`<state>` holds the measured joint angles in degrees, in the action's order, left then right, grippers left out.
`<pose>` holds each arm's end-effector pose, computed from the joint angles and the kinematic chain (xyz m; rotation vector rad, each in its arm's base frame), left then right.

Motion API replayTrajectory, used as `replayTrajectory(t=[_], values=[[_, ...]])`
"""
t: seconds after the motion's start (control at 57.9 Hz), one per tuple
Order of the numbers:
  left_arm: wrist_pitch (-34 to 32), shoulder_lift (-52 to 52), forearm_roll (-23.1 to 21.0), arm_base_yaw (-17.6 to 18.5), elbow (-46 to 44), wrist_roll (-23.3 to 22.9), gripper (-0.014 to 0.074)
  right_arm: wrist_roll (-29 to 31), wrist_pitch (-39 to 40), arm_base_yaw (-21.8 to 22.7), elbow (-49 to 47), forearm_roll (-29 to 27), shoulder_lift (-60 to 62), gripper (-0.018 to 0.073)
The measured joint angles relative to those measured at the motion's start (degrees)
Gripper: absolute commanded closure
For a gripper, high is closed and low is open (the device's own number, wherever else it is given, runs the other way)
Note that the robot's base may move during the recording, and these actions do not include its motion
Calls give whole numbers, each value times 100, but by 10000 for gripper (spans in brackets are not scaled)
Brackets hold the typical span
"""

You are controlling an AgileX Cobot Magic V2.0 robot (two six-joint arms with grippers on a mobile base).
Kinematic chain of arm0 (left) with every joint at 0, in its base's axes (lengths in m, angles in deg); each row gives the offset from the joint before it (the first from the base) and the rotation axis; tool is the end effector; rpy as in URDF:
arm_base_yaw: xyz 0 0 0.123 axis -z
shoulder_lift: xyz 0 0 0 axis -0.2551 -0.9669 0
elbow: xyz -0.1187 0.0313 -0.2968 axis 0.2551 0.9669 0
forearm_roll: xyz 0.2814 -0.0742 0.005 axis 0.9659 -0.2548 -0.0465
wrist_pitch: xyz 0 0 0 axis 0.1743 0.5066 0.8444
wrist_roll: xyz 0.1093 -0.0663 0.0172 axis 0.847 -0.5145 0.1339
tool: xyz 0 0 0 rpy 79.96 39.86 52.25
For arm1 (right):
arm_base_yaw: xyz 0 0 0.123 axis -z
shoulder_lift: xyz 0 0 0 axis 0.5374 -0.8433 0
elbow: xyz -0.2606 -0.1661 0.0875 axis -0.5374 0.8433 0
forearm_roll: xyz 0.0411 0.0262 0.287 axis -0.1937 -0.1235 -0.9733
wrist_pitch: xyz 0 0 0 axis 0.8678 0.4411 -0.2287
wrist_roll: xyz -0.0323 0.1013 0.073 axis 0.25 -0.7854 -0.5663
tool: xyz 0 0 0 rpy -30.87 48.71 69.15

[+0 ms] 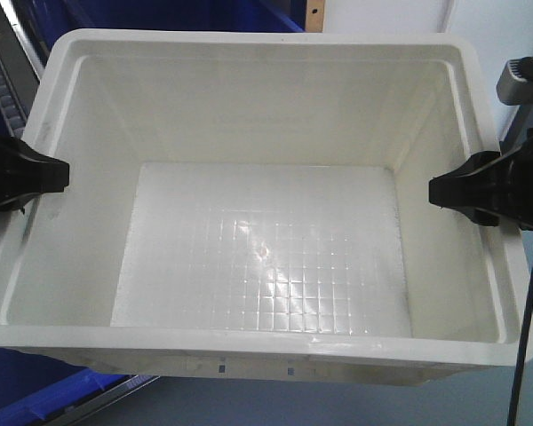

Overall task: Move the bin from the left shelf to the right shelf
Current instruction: 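Hold the tote with both grippers while driving toward the other shelf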

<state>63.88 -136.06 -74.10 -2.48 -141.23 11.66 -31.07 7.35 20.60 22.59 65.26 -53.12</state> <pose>0.2560 -0.0819 0.3705 0.1725 2.2938 -0.4195 0.2540 0.0849 0.3606 -0.2731 2.3184 0.4213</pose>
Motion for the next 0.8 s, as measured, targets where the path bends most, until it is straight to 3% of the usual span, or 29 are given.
replayTrajectory(t=[0.795], values=[[10,0,0,0,0,0,603,-5,-22,0,0,0,0,564]])
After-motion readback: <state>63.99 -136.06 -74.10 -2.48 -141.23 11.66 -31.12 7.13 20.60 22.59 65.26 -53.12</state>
